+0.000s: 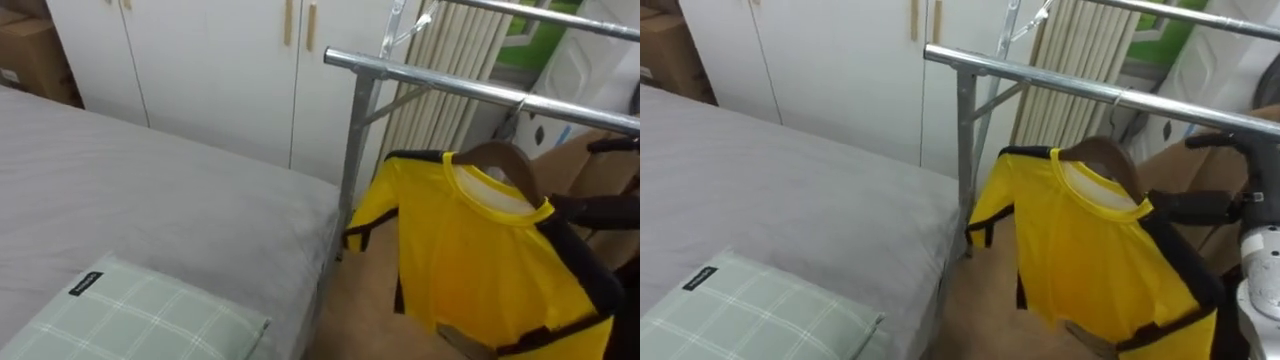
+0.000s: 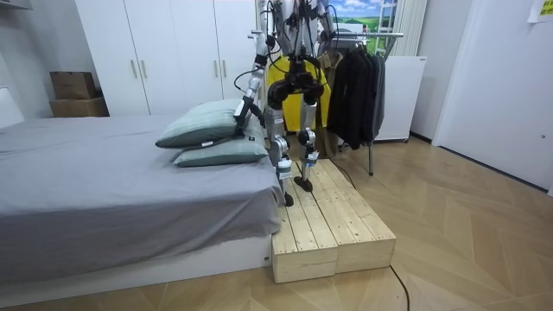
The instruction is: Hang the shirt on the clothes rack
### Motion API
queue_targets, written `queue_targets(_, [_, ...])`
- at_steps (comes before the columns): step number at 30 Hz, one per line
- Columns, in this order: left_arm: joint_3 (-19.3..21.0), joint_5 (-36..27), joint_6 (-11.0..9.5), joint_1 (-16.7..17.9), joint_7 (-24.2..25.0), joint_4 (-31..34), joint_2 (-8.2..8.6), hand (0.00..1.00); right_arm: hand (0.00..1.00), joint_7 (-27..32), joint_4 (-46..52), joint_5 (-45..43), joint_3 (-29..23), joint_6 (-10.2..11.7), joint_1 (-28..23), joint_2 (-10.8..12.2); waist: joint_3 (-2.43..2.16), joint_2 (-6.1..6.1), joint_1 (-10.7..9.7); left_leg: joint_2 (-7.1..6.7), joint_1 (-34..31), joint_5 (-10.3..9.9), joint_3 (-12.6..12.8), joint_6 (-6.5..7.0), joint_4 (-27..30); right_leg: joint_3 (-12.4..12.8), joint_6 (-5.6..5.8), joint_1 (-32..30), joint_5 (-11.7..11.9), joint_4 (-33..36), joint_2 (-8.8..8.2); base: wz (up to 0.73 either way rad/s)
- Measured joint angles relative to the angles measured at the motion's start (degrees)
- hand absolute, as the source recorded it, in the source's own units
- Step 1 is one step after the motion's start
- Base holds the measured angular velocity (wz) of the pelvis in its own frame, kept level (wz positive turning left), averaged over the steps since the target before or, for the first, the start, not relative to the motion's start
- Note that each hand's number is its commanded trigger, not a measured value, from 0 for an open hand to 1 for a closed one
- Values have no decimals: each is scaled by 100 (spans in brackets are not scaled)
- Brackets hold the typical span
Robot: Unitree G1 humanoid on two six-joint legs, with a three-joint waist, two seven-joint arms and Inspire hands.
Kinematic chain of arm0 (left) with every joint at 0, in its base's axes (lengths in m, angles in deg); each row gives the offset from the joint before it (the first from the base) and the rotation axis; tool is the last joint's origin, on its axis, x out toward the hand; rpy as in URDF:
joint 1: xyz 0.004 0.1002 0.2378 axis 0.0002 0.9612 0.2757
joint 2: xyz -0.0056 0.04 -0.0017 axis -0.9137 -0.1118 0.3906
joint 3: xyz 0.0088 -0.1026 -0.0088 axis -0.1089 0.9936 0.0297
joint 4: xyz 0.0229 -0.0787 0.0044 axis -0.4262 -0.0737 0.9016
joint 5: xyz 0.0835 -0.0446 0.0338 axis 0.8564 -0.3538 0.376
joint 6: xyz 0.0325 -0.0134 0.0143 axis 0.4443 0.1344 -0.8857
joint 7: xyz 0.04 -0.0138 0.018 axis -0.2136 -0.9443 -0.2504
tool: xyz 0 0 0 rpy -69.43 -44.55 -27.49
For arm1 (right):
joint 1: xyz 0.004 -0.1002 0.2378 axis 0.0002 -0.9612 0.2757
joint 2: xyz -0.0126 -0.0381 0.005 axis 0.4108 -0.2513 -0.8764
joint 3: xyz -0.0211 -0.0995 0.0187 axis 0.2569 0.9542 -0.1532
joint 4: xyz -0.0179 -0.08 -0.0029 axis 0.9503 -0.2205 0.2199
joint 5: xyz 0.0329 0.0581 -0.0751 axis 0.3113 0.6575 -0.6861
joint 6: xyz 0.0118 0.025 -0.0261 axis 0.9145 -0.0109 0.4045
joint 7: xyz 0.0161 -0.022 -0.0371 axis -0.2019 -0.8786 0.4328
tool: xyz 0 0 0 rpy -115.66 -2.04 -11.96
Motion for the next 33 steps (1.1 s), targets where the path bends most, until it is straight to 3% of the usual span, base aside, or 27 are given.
queue_targets(9, [-26,-121,-61,-44,-338,194,12,0,0,384,481,637,-171,2,-461,4,-13,-23,-162,-10,174,-4,152,0,-104,140,21,69,-12,47,25,-9])
queue_targets(14, [-82,-120,-79,-11,-350,200,22,0,0,711,487,998,-717,2,-904,71,-13,-26,-177,-13,208,-31,198,10,-110,192,42,75,-30,-14,38,-2])
queue_targets(18, [-58,-121,-79,8,-350,200,22,0,0,763,536,1138,-843,2,-1342,152,-11,-15,-182,-3,208,-40,293,2,-133,280,36,47,-13,15,67,-15])
queue_targets(23, [-74,-230,-81,7,-354,199,45,0,0,768,537,1233,-892,7,-1992,681,12,42,-216,-6,252,-40,422,1,-190,354,40,2,-16,65,83,-11])
queue_targets(27, [-146,-401,-82,16,-394,199,63,0,0,740,294,1278,-790,29,-2537,1073,-1,110,-259,-5,311,-54,446,-5,-196,393,47,33,-27,64,93,-3])
queue_targets(29, [-119,-515,-90,32,-411,199,107,0,0,582,6,1257,-720,46,-2849,1333,-11,191,-316,-7,355,-73,474,2,-202,442,61,37,-41,71,103,-8])
queue_targets(33, [-148,-515,-120,12,-563,198,133,0,0,431,-1011,1267,-571,122,-3193,1643,-18,206,-376,-24,373,-78,533,4,-205,458,62,-4,-104,199,90,-5])
